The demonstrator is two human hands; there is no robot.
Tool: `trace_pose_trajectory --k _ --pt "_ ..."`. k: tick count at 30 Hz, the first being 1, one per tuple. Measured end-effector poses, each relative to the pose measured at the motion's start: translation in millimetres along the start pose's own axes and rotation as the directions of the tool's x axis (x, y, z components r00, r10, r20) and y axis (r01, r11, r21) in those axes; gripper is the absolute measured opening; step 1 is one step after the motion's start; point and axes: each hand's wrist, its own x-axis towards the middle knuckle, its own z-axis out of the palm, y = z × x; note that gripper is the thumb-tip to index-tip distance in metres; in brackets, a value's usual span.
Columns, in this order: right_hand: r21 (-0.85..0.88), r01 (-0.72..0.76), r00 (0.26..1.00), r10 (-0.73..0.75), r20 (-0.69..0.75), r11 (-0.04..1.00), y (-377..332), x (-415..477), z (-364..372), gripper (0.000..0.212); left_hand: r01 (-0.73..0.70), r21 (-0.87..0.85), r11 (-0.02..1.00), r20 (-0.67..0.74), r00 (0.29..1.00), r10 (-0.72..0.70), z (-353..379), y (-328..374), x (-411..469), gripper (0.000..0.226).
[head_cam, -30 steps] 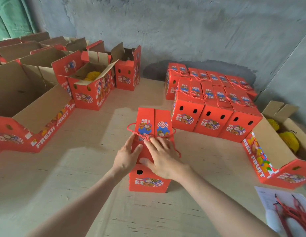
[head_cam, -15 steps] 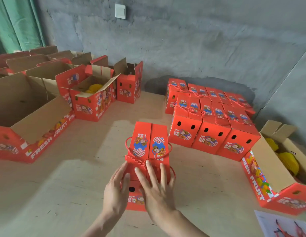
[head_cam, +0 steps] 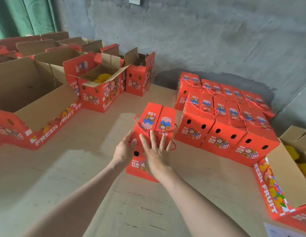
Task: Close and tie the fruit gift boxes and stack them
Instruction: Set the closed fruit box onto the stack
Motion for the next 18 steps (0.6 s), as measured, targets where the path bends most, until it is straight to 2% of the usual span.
trace_pose_trajectory --k 4,7,8,10,11,13,15,18 --pt "0.075 -0.108 0.993 0.111 -0.029 0.991 1 42 -1 0.097 0.021 0.118 0.993 -0.017 1.0 -0.019 14 17 48 0.039" --pt "0.091 -0.178 0.977 0.186 -0.1 0.98 -15 68 8 0.088 -0.082 0.163 0.983 -0.027 0.996 0.088 19 18 80 0.029" --pt "0.074 -0.183 0.976 0.19 -0.102 0.98 -17 79 11 0.085 -0.083 0.111 0.99 -0.023 0.996 0.086 17 12 87 0.027" --pt "0.057 -0.193 0.974 0.198 -0.11 0.98 -13 106 13 0.077 -0.035 -0.098 0.995 0.052 0.998 0.04 11 -2 102 0.027" --pt "0.055 -0.204 0.971 0.209 -0.112 0.977 -10 121 12 0.073 -0.003 -0.112 0.994 0.09 0.996 0.013 10 -15 111 0.031" --pt "0.056 -0.23 0.967 0.234 -0.103 0.972 -1 150 9 0.069 -0.004 0.152 0.988 0.19 0.981 -0.025 8 -46 130 0.037" --pt "0.038 -0.245 0.965 0.248 -0.082 0.969 12 176 6 0.072 -0.053 0.401 0.914 0.276 0.959 -0.066 11 -80 150 0.038" --pt "-0.009 -0.28 0.959 0.279 -0.04 0.96 34 209 2 0.082 -0.116 0.598 0.793 0.375 0.915 -0.149 18 -107 183 0.044"
